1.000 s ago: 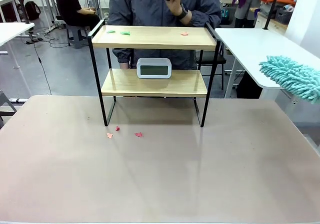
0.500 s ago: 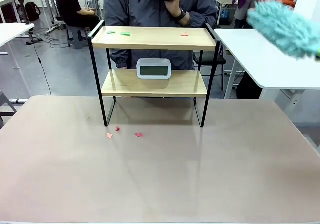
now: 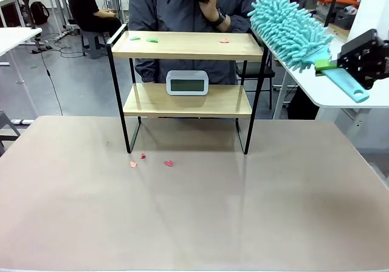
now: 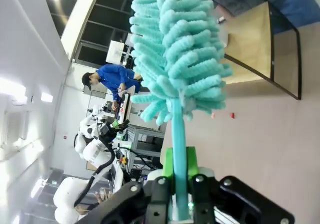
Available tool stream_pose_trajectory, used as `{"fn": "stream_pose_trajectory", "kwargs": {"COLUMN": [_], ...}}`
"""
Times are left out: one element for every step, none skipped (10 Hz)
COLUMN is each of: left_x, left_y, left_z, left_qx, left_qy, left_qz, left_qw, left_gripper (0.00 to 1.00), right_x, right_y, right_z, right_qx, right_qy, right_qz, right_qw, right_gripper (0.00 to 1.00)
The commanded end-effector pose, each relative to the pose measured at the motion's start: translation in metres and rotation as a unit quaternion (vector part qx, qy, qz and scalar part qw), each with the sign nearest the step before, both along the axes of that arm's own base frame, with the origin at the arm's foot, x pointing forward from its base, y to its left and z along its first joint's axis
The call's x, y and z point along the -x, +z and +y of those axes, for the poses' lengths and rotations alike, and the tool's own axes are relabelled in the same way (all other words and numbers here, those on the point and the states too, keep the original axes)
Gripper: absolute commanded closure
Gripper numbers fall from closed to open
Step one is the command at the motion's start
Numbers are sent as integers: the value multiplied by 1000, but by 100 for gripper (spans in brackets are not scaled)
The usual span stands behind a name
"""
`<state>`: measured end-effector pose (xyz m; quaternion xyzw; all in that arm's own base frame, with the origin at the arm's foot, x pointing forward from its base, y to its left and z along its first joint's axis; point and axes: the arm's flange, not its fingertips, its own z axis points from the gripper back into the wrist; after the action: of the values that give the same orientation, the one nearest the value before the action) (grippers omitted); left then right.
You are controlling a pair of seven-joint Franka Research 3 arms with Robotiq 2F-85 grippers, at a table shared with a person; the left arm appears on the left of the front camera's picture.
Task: Clean the shelf.
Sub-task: Clean the remaining tier of the Shelf with the Duster once objects are removed.
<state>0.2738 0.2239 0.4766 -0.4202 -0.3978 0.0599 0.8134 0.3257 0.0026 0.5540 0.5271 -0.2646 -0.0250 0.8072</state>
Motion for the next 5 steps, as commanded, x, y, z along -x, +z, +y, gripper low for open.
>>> {"fn": "stream_pose_trajectory", "kwargs": {"left_x": [-1,-1,-1,-1,-1], "left_y": [-1,-1,-1,-1,-1], "left_z": [0,0,0,0,0], "left_qx": [2,2,2,2,2], "left_qy": [-1,-1,-1,-1,-1], "left_qz": [-17,-17,-17,-17,-17], "left_qw": [1000,1000,1000,1000,1000], "left_gripper": [0,0,0,0,0], "right_x": [0,0,1,-4,-10], "right_y": [14,0,8,27,48], "right_z": [-14,0,4,11,23], "right_qx": [-19,0,-1,-1,15], "right_qy": [-8,0,4,6,21], "right_qz": [4,0,-20,-43,-50], "right_qw": [1000,1000,1000,999,998], "right_gripper": [88,88,88,88,88]}}
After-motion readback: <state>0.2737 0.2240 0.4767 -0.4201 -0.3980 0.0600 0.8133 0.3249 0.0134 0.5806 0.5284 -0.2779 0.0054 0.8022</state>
